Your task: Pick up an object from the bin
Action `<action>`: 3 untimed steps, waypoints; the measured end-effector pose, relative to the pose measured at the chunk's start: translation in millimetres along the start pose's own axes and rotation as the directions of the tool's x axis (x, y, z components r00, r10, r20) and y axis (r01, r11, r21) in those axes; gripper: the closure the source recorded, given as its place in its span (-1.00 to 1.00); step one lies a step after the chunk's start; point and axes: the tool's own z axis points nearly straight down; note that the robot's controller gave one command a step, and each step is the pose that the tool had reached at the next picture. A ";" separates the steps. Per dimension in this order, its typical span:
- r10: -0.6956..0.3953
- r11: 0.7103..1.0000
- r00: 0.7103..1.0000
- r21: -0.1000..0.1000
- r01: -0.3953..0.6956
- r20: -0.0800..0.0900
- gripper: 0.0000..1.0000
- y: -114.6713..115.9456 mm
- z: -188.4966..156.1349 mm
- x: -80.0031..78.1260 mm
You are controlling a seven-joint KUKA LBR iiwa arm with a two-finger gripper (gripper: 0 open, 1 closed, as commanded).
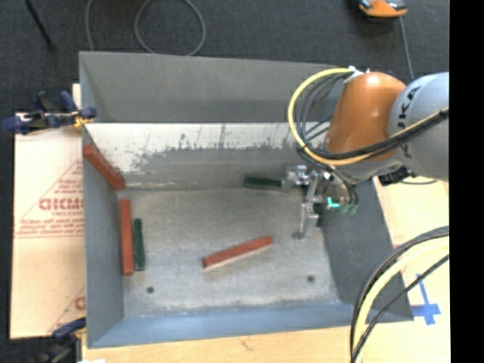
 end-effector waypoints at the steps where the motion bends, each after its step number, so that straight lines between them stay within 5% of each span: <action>1: -0.154 0.988 0.988 -0.003 0.154 0.000 -1.00 74.7 61.6 53.6; 2: -0.153 0.988 0.988 0.000 0.153 0.008 1.00 72.3 58.4 50.6; 3: -0.185 0.983 0.983 0.002 0.185 0.015 1.00 94.6 -77.1 52.2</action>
Offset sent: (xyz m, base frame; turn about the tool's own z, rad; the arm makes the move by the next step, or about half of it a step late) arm -0.0519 0.0730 -0.0595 -0.1560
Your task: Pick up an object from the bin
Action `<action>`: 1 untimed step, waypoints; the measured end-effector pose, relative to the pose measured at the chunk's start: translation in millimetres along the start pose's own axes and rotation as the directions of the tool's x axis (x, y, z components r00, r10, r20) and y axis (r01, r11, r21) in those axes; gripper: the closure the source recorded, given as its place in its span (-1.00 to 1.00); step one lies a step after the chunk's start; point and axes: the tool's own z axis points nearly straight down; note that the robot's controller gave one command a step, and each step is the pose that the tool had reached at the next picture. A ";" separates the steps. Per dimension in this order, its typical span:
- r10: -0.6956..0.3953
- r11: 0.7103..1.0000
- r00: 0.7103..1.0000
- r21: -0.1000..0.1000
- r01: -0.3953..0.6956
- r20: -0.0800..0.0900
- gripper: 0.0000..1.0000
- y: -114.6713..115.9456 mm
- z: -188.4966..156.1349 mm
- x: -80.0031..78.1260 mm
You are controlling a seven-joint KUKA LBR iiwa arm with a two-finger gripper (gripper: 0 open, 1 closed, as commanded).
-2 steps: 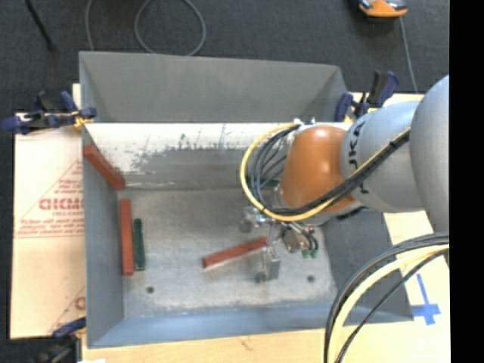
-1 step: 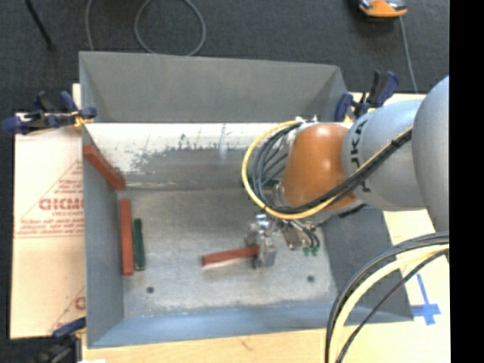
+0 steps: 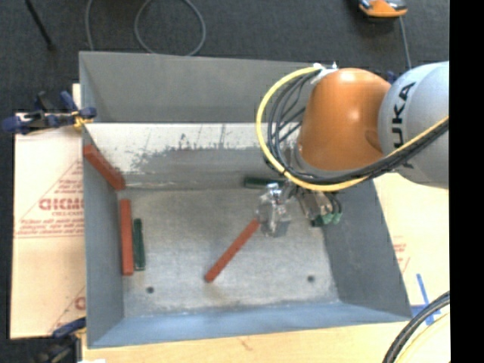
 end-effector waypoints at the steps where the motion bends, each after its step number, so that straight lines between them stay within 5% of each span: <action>1: 0.000 1.000 1.000 -0.001 0.000 -0.008 -1.00 -0.2 4.9 1.6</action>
Offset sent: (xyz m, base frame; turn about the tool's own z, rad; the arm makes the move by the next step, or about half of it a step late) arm 0.0000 0.0000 0.0000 0.0000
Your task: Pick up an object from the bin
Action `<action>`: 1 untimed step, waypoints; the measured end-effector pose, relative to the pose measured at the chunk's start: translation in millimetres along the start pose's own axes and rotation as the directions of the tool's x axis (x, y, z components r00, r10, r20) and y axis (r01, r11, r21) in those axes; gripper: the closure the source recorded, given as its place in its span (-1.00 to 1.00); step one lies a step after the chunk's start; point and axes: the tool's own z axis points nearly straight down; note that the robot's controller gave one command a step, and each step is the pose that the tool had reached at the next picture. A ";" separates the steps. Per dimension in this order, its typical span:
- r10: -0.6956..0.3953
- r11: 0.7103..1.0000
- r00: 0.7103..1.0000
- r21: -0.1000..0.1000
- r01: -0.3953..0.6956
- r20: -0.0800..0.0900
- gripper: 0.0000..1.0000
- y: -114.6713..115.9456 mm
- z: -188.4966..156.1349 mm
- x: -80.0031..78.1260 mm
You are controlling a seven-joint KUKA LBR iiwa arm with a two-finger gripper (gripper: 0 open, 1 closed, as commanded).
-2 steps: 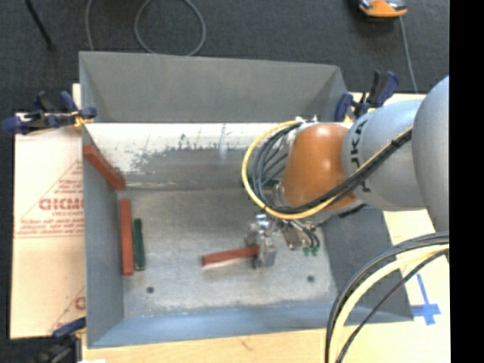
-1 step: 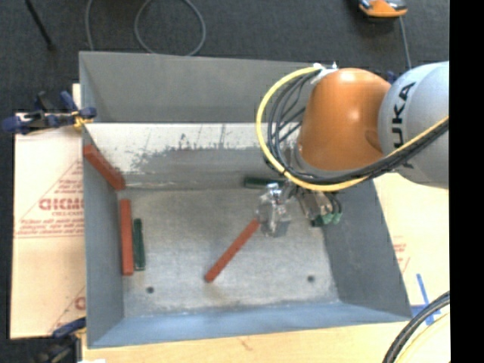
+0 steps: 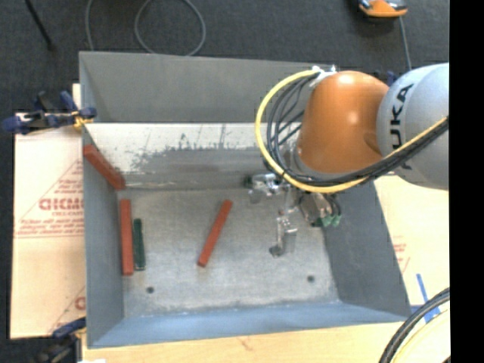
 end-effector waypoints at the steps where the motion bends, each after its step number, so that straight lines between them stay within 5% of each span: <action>1: 0.097 0.995 0.995 -0.004 -0.097 -0.007 -1.00 59.0 126.4 -27.5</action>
Offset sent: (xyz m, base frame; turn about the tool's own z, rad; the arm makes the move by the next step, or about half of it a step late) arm 0.0180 0.0610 -0.1223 0.1011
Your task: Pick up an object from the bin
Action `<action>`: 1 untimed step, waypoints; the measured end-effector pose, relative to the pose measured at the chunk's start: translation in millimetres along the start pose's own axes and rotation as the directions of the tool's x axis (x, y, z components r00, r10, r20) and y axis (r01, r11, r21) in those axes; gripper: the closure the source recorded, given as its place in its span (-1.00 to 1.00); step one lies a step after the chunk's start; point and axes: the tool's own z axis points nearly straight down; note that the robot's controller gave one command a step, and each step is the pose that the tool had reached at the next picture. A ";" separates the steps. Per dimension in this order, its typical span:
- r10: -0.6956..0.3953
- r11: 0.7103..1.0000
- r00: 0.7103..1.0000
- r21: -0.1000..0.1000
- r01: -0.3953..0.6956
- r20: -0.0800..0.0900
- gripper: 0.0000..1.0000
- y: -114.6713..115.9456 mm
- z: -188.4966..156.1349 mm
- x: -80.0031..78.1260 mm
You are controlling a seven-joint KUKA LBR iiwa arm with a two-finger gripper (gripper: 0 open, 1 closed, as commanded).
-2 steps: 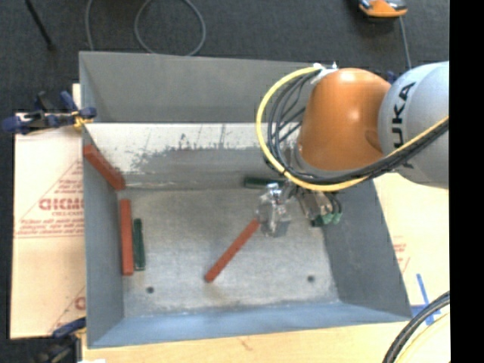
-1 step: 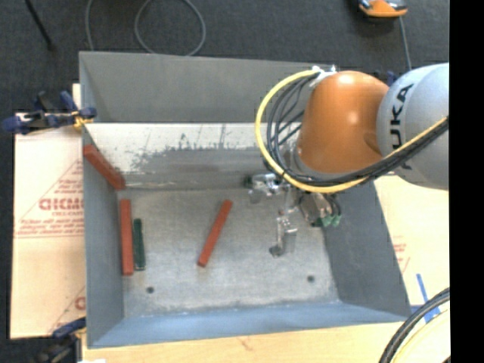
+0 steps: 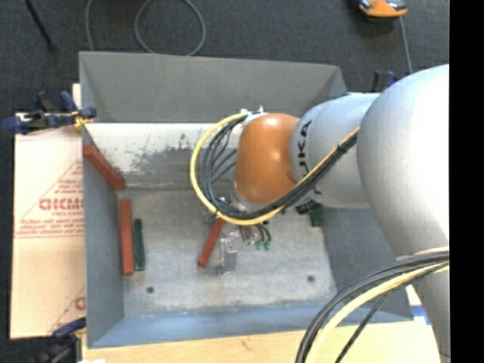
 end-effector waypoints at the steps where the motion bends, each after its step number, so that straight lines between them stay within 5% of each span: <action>1: 0.000 1.000 1.000 0.002 0.000 0.007 1.00 -2.0 -4.8 -2.0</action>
Offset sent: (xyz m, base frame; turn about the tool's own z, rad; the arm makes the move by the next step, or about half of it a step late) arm 0.0000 0.0000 0.0000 0.0000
